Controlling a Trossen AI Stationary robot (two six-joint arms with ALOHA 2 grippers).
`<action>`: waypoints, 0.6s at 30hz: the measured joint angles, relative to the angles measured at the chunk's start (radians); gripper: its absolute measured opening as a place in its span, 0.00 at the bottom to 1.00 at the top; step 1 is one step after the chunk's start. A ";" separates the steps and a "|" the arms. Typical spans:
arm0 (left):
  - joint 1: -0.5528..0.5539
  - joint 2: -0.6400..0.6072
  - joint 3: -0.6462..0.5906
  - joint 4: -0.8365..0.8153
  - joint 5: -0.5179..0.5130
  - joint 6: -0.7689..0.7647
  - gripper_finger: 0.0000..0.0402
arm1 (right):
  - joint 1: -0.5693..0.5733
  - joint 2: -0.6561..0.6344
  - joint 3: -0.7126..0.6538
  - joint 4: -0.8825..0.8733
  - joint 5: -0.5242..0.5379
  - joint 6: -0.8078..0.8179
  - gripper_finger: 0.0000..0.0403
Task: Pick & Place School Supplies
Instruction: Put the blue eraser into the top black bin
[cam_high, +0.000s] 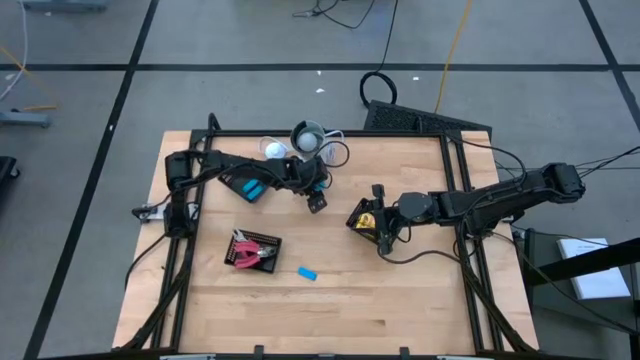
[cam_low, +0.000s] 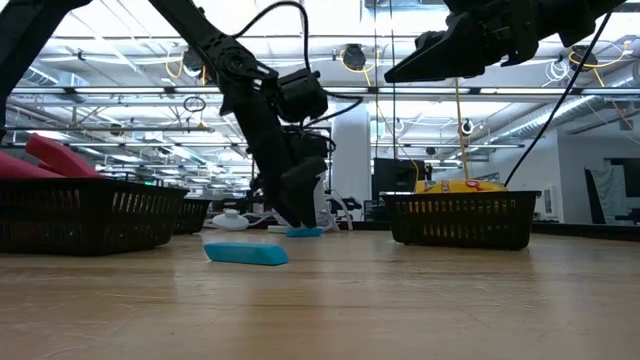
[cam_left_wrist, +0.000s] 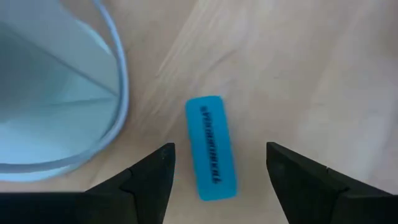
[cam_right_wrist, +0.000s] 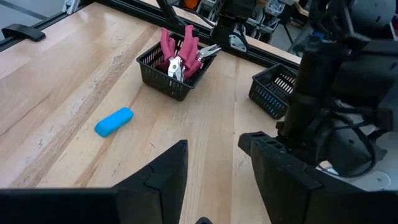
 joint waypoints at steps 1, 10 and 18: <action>0.004 0.004 0.000 -0.001 0.000 0.000 0.62 | 0.000 0.000 0.000 0.000 0.000 0.000 0.41; 0.005 0.052 0.003 0.018 0.018 -0.009 0.62 | 0.000 0.000 0.000 0.007 0.000 0.000 0.41; 0.001 0.049 0.002 -0.006 -0.006 -0.029 0.47 | 0.000 0.000 0.000 0.007 0.000 0.002 0.41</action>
